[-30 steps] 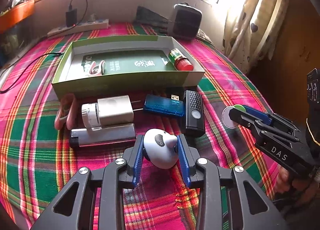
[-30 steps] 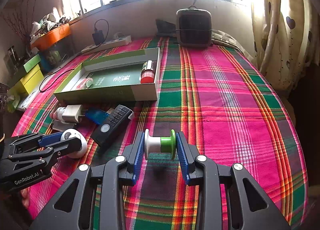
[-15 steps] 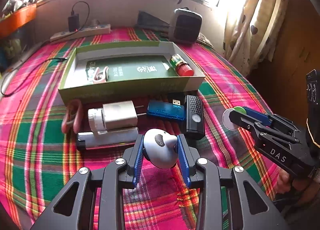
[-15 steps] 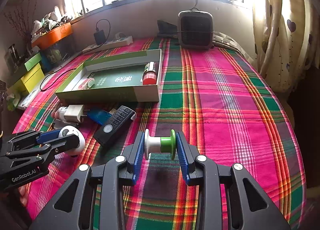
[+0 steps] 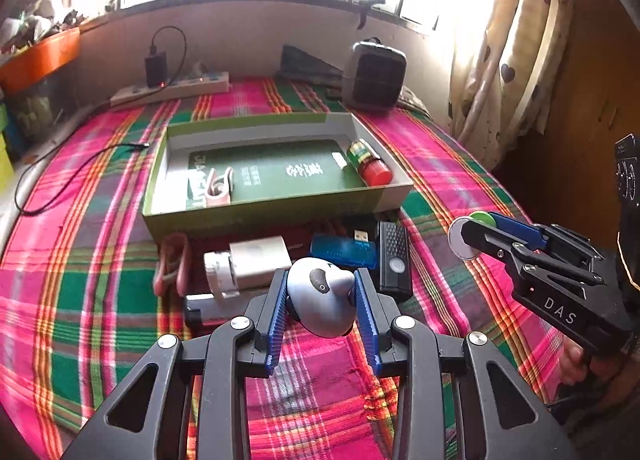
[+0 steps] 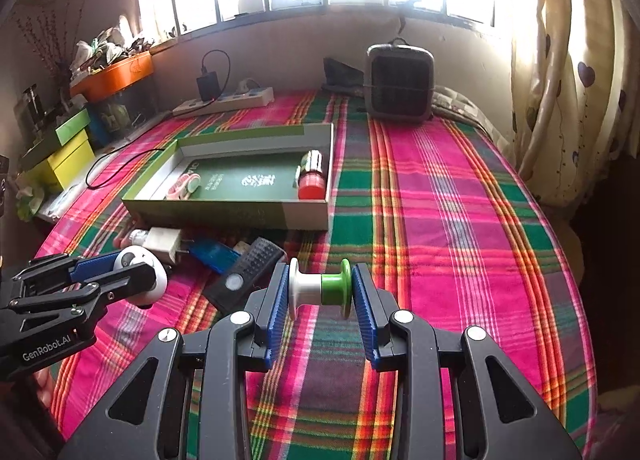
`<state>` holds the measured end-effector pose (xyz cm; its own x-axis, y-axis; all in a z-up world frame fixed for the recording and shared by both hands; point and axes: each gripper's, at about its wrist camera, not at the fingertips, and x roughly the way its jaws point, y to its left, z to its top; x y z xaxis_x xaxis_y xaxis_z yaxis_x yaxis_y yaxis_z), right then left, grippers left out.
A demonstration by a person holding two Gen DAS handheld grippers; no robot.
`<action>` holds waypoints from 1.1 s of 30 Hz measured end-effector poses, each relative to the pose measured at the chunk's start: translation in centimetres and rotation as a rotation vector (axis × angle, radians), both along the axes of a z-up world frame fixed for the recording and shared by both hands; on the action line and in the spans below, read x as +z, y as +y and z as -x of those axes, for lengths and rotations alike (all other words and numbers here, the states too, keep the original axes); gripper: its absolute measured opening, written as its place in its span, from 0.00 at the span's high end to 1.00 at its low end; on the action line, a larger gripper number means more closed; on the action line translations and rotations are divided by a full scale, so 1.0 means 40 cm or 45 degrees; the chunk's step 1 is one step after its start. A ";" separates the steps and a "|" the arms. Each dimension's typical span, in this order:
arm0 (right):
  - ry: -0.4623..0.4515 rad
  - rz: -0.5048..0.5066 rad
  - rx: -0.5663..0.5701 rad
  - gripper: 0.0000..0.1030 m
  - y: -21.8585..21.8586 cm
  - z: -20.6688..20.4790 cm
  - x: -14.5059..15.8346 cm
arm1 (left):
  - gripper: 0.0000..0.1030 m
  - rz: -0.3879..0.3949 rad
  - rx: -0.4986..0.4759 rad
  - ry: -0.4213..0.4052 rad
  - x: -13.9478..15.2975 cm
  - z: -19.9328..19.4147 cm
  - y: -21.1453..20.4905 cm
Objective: Organize rigid objects
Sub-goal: 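Carry white toy with left gripper while right gripper carries spool into green box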
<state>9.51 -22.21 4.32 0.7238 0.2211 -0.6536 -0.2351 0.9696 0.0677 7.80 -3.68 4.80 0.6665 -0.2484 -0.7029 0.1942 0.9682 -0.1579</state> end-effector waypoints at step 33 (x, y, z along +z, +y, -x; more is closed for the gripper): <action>-0.043 0.084 0.104 0.68 0.143 -0.210 0.076 | 0.69 -0.030 0.096 -0.051 0.058 -0.242 0.159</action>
